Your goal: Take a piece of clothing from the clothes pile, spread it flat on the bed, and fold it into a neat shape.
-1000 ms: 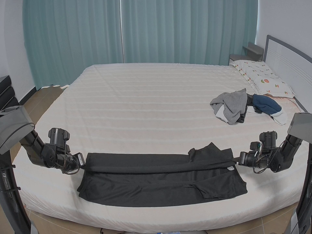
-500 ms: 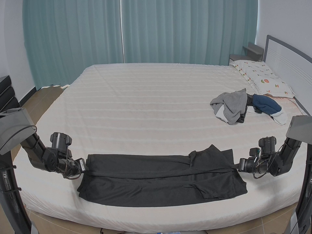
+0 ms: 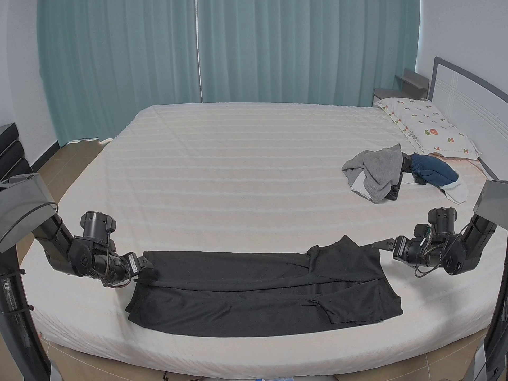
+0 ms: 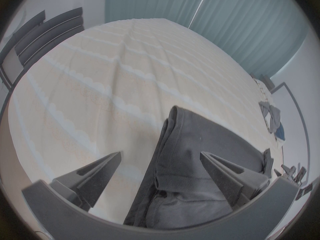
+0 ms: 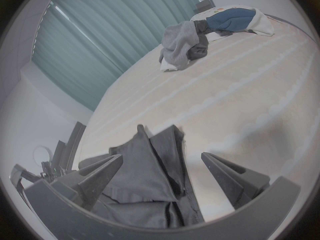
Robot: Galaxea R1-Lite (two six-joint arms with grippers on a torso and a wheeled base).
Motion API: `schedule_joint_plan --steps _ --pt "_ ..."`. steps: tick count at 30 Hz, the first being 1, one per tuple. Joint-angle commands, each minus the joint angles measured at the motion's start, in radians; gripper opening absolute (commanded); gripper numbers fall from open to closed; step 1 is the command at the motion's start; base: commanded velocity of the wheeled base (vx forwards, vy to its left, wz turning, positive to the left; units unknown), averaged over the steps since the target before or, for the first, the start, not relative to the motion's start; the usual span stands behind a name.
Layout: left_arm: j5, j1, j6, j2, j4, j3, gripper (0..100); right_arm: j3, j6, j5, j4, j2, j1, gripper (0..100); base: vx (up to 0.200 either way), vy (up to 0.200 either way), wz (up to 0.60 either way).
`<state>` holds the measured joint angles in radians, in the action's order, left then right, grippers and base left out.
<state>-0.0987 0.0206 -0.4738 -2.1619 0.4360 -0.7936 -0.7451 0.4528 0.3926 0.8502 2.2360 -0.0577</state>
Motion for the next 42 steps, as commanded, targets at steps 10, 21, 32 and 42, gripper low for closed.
schedule_joint_plan --steps 10,21,32,42 --pt "-0.010 0.005 -0.161 -0.148 -0.006 -0.243 100 -0.157 0.207 0.002 -0.013 0.120 -0.004 100 0.000 0.000 0.00" --pt "-0.012 -0.004 -0.193 -0.207 0.001 -0.305 0 -0.183 0.291 -0.012 -0.003 0.160 0.002 100 0.000 0.000 0.00" --pt "0.002 0.015 -0.236 -0.200 0.012 -0.302 0 -0.207 0.293 -0.012 -0.011 0.183 -0.007 100 0.000 0.000 0.00" --pt "0.002 0.028 -0.273 -0.208 0.066 -0.303 0 -0.244 0.293 -0.014 -0.014 0.215 -0.005 100 0.000 0.000 0.00"
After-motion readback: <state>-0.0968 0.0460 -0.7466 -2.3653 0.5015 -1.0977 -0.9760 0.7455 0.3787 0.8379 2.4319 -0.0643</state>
